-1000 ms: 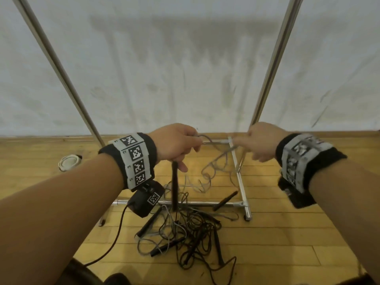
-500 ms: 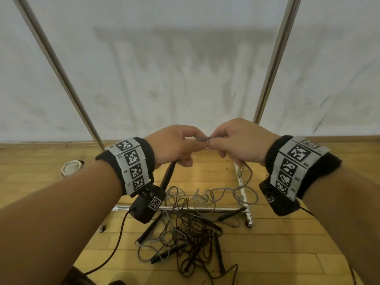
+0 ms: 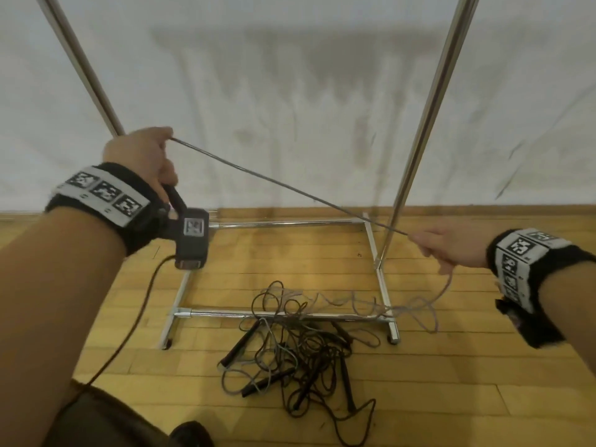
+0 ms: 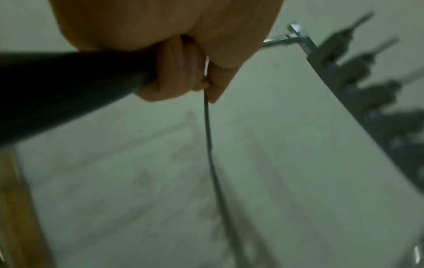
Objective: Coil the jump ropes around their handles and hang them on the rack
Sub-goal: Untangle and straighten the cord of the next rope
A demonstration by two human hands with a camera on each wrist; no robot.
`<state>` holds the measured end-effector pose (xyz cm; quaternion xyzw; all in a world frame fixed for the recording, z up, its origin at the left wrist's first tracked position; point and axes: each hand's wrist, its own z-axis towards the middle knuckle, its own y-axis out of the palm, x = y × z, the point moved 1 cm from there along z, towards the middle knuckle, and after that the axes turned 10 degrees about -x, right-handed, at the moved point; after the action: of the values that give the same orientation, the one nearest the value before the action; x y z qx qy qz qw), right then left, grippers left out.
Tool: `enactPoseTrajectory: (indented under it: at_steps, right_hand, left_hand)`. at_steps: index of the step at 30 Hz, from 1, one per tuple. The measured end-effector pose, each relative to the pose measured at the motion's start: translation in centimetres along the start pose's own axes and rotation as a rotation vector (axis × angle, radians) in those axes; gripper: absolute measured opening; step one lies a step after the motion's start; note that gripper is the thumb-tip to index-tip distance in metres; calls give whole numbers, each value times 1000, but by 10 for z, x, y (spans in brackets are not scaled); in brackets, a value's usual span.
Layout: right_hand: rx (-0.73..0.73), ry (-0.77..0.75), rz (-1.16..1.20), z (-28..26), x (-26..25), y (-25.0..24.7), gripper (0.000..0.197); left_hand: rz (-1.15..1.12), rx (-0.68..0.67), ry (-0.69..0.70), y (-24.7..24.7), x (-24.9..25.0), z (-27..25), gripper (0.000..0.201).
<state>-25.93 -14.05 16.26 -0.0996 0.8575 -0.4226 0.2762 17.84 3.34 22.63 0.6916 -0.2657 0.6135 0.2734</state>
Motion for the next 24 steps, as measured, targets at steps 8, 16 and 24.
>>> enactPoseTrajectory:
  at_steps: [8, 16, 24]
  right_hand:
    - [89, -293, 341, -10, -100, -2, 37]
    - [3, -432, 627, -32, -134, -1, 33]
    - [-30, -333, 255, -12, -75, -4, 44]
  left_hand:
    - [476, -632, 180, 113, -11, -72, 50]
    - [566, -987, 61, 138, -13, -99, 39]
    - [391, -347, 172, 74, 11, -34, 28]
